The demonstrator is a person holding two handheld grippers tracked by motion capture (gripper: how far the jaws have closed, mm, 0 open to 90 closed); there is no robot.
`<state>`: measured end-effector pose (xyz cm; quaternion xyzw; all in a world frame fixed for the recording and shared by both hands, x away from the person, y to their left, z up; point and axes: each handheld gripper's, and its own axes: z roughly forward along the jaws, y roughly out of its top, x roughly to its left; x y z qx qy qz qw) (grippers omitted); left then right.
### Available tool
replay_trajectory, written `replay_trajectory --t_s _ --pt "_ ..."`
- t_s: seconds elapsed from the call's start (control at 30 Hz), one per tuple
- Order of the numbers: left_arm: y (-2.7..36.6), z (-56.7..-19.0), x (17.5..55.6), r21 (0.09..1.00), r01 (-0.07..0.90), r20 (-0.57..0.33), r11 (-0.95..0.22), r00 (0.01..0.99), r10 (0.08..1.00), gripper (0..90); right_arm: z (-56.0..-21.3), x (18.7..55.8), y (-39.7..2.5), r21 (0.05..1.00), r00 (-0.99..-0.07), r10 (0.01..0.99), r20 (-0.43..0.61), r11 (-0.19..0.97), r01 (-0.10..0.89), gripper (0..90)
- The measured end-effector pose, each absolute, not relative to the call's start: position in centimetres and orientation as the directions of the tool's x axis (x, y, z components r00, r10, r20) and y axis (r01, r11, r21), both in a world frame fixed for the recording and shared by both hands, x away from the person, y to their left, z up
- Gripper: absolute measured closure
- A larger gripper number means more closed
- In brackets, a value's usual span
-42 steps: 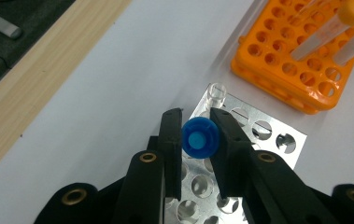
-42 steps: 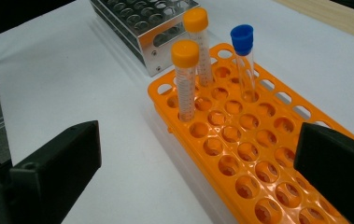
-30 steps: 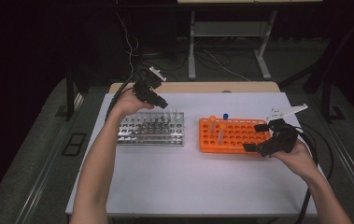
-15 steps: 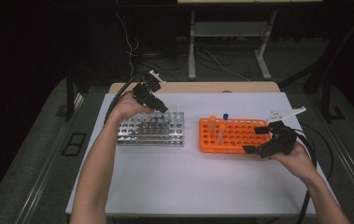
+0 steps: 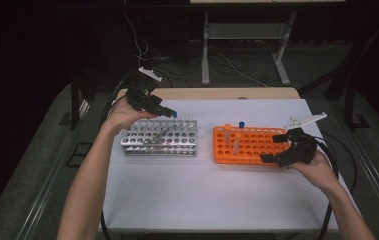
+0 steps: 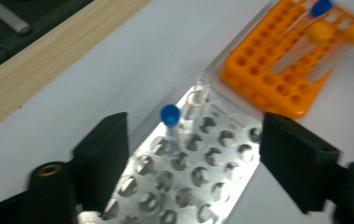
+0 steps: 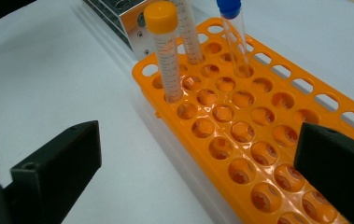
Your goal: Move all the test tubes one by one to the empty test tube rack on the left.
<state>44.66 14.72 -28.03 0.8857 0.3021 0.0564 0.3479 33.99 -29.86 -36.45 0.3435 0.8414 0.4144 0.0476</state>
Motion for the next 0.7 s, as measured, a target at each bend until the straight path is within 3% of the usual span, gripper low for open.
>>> replay_trajectory --t_s 0.23,0.7 --pt "15.4 -27.2 41.9 0.686 0.476 -0.095 -0.550 0.809 0.581 0.0 -36.3 35.2 -29.2 0.718 -0.759 0.626 0.182 0.442 0.537 0.3" --pt "14.9 -26.9 38.2 0.699 0.410 -0.042 -0.586 0.842 0.538 0.0 -36.1 37.8 -27.4 0.704 -0.757 0.636 0.148 0.470 0.533 0.4"
